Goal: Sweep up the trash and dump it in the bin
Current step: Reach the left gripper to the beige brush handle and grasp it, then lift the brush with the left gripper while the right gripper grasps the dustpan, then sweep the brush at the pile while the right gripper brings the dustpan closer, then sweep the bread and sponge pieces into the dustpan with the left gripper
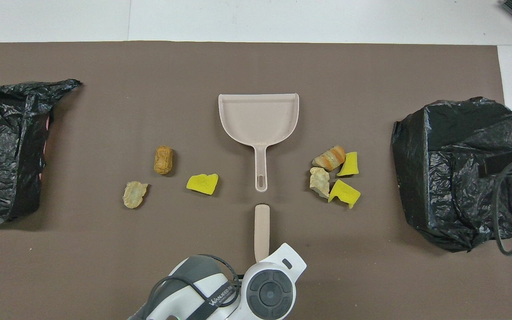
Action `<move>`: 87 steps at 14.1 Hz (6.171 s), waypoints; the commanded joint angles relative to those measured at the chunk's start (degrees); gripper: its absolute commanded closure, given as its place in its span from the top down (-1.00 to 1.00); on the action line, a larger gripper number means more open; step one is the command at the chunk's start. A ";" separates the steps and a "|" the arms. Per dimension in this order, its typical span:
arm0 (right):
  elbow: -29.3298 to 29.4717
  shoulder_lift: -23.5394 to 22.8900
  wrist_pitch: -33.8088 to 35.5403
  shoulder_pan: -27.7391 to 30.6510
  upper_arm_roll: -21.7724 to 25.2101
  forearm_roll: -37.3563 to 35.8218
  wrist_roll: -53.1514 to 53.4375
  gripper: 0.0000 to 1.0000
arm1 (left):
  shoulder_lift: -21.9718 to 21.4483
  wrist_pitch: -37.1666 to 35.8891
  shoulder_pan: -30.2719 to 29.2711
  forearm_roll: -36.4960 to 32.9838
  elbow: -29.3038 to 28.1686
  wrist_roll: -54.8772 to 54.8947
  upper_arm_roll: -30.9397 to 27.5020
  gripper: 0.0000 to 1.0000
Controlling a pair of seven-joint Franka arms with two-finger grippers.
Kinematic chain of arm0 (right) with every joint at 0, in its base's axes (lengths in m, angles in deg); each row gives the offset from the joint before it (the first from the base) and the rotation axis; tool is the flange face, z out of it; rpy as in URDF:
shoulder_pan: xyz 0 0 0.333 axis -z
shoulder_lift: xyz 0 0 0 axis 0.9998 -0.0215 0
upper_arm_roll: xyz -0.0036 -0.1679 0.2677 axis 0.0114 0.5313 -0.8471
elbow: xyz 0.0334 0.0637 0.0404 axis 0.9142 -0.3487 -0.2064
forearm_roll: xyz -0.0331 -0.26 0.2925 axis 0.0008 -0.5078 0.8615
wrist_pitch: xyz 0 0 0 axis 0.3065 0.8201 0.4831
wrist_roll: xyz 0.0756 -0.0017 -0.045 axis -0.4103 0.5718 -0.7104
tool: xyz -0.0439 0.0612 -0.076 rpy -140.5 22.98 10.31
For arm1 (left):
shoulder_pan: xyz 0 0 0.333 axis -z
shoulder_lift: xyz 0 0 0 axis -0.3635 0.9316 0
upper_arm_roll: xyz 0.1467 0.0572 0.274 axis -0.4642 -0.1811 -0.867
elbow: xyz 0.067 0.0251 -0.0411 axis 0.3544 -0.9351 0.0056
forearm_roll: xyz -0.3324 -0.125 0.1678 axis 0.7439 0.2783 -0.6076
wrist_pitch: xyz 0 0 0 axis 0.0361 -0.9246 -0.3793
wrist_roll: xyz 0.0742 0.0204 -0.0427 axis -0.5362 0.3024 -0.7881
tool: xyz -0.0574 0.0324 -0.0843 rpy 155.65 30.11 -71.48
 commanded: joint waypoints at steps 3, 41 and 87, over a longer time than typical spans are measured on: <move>0.43 -0.02 1.03 0.48 -0.30 0.42 -1.40 1.00 | -1.88 -6.60 -6.02 -0.02 2.23 0.56 -0.62 -1.00; -11.44 -26.30 -42.03 -33.18 -1.18 5.25 33.40 0.35 | -10.58 0.94 -33.46 -7.67 -11.57 25.79 -0.18 -1.00; -21.10 -14.52 -35.53 -31.86 -1.18 5.43 -32.52 -1.00 | -6.98 4.55 -19.59 5.16 -8.41 20.16 -0.09 -1.00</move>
